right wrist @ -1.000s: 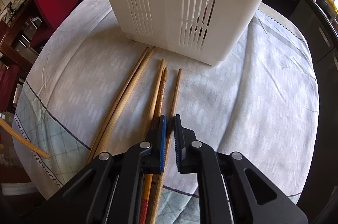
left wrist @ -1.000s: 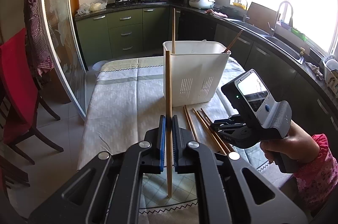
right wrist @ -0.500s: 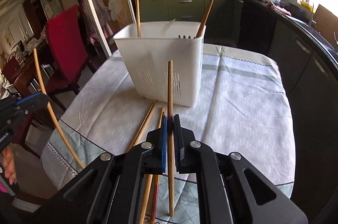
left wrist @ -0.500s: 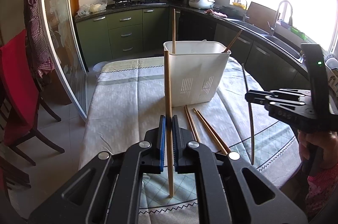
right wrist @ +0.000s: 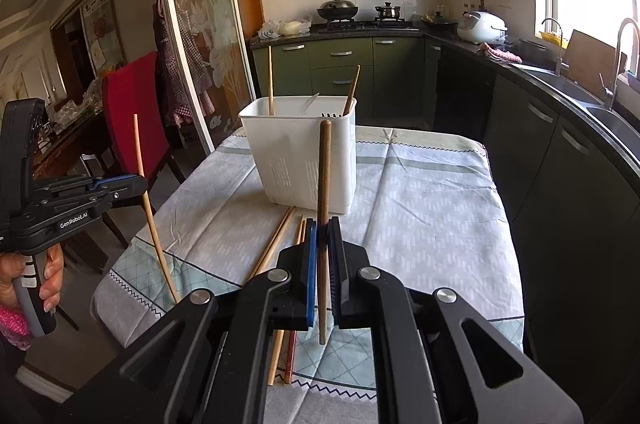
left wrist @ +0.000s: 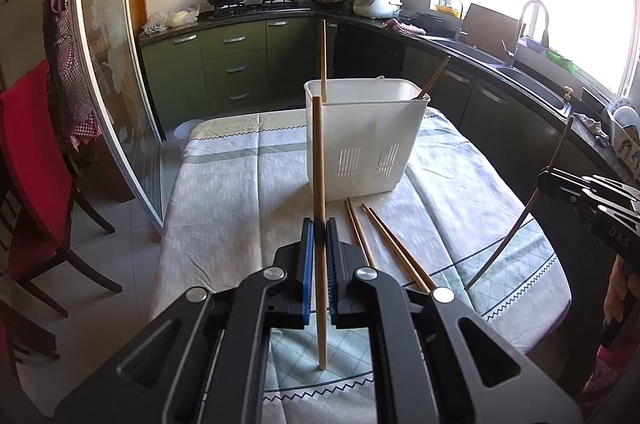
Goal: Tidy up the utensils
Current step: 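Grasp and lift a chopstick with the right tool while the left tool holds its chopstick, then lower both chopsticks into the caddy and open both tools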
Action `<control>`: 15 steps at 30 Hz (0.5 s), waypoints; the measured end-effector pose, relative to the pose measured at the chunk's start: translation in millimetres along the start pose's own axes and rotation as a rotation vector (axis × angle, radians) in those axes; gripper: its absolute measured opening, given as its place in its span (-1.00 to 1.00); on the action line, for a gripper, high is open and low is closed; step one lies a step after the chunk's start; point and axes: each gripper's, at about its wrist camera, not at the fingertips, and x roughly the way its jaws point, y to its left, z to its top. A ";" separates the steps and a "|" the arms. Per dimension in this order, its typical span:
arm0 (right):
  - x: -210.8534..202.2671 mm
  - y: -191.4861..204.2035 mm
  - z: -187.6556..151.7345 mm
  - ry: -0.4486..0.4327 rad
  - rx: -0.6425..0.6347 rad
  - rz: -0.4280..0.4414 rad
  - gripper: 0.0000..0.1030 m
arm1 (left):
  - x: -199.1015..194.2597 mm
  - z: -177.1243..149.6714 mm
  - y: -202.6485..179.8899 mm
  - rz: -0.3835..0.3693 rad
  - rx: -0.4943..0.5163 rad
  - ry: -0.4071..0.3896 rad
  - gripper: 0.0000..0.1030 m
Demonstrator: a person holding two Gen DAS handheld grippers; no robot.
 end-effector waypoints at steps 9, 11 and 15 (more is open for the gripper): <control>-5.6 4.7 29.6 -0.034 -0.015 0.036 -0.87 | -4.9 8.4 -0.6 -0.016 -0.002 -0.016 -0.89; -6.7 5.8 38.3 -0.042 -0.017 0.050 -0.87 | -6.4 12.7 -1.1 -0.021 -0.004 -0.025 -0.89; -6.0 8.7 59.4 -0.055 -0.017 0.075 -0.87 | -8.7 25.2 -2.0 -0.031 -0.006 -0.042 -0.89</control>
